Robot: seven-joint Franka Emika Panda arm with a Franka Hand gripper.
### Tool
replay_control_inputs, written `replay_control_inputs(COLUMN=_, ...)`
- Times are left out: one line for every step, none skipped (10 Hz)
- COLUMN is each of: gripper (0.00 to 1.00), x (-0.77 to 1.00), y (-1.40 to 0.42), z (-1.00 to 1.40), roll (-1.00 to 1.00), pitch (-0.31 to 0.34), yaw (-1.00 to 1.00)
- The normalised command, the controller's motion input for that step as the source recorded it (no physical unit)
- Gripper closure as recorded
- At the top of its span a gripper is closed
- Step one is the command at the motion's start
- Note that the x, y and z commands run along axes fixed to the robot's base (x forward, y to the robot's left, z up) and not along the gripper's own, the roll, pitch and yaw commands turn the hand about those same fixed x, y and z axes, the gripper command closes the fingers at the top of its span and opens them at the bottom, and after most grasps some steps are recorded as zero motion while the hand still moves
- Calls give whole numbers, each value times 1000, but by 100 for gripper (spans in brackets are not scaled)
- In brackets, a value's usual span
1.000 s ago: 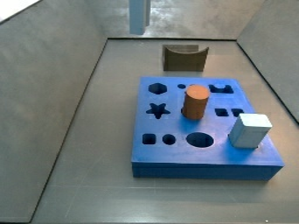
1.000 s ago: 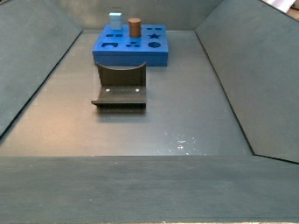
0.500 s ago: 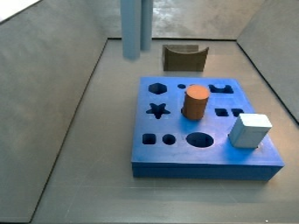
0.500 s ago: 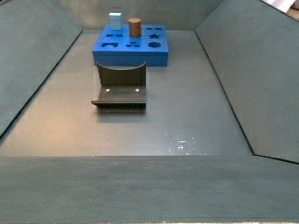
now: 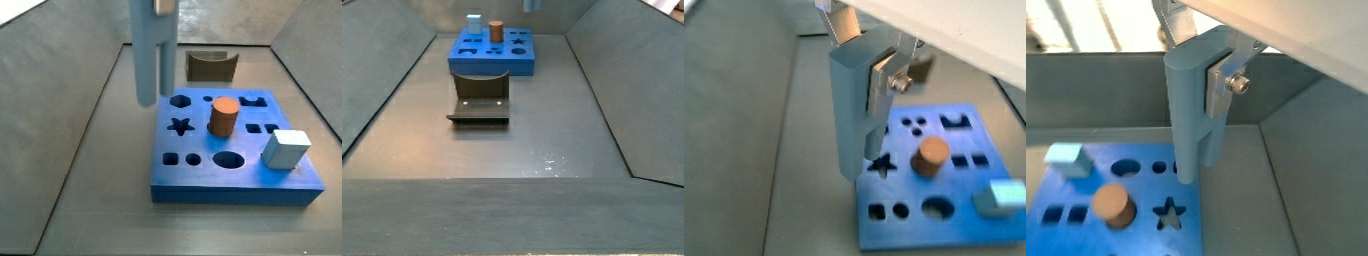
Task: Pick up the square-circle object. Move up. Rotate the square-circle object. Place the square-circle object on the fixture. Regrasp the square-circle object. Move to above the board. Insert the square-circle object.
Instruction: Insert the square-circle object.
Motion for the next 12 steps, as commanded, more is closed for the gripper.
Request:
replay_control_inputs(gripper=100, x=0, y=-280, z=-337, roll=0, pitch=-41, yaw=-909)
replay_control_inputs(gripper=100, x=0, y=-277, z=-343, roll=0, pitch=-47, yaw=-914)
replay_control_inputs(gripper=100, x=0, y=-274, z=-354, roll=0, pitch=-49, yaw=-900)
replay_control_inputs(gripper=100, x=320, y=-223, z=-380, roll=0, pitch=-3, yaw=-709)
replay_control_inputs(gripper=100, x=577, y=-46, z=-177, roll=0, pitch=-7, yaw=-537)
replay_control_inputs(gripper=100, x=720, y=0, z=-63, roll=7, pitch=-9, yaw=-446)
replay_control_inputs(gripper=100, x=780, y=0, z=-49, roll=19, pitch=-6, yaw=-406)
replay_control_inputs(gripper=100, x=777, y=0, z=-54, roll=21, pitch=-6, yaw=-409)
replay_control_inputs(gripper=100, x=820, y=0, z=-80, roll=36, pitch=-7, yaw=-371)
replay_control_inputs(gripper=100, x=909, y=0, z=-126, roll=54, pitch=-10, yaw=-297)
replay_control_inputs(gripper=100, x=920, y=0, z=-223, roll=133, pitch=-11, yaw=-280)
replay_control_inputs(gripper=100, x=837, y=0, z=-337, roll=327, pitch=0, yaw=-226)
